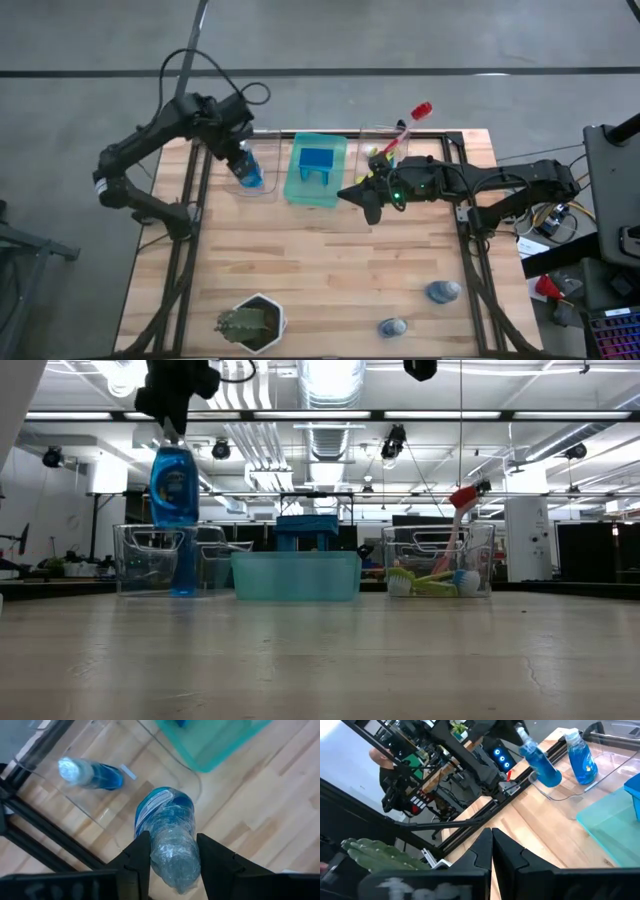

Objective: Pick & Place Kitchen Sink Supplies
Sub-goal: Put the dishwashing liquid into the left transparent bin

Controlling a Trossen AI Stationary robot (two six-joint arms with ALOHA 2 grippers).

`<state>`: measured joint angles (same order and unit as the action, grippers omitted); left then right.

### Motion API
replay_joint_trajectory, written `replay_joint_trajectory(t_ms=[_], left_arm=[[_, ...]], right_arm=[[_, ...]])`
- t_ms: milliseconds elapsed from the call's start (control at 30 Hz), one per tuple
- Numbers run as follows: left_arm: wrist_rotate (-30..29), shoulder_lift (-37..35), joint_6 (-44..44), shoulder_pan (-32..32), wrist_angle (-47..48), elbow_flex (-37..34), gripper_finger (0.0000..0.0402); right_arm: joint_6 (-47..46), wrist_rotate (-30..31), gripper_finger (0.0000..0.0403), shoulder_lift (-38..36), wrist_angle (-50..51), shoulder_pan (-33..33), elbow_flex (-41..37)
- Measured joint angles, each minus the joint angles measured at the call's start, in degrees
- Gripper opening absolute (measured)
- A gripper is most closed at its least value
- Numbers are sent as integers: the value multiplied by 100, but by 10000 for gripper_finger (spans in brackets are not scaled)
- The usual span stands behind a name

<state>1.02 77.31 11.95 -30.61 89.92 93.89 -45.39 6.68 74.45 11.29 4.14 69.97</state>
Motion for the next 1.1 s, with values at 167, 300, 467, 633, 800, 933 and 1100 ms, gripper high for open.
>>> replay_joint_trajectory(t_ms=[167,300,467,633,800,933,1100], left_arm=[[-7,162,-453,-317,-4,-61,126],[-17,183,-650,-520,-269,-263,126],[10,167,-884,-656,-496,-654,126],[43,167,-1003,-731,-770,-1206,126],[90,129,-1069,-760,-1134,-1633,126],[55,119,-1065,-821,-1256,-1942,126],[59,102,-1062,-863,-1532,-2183,126]], right_arm=[[-2,81,9,-2,-13,-2,0],[-4,81,8,-1,-13,0,0],[-7,81,8,-2,-115,0,0],[-7,81,8,-2,-140,-2,0],[-6,83,8,-2,-139,-1,0],[23,87,8,-2,-139,-2,0],[37,95,8,-2,-137,-2,0]])
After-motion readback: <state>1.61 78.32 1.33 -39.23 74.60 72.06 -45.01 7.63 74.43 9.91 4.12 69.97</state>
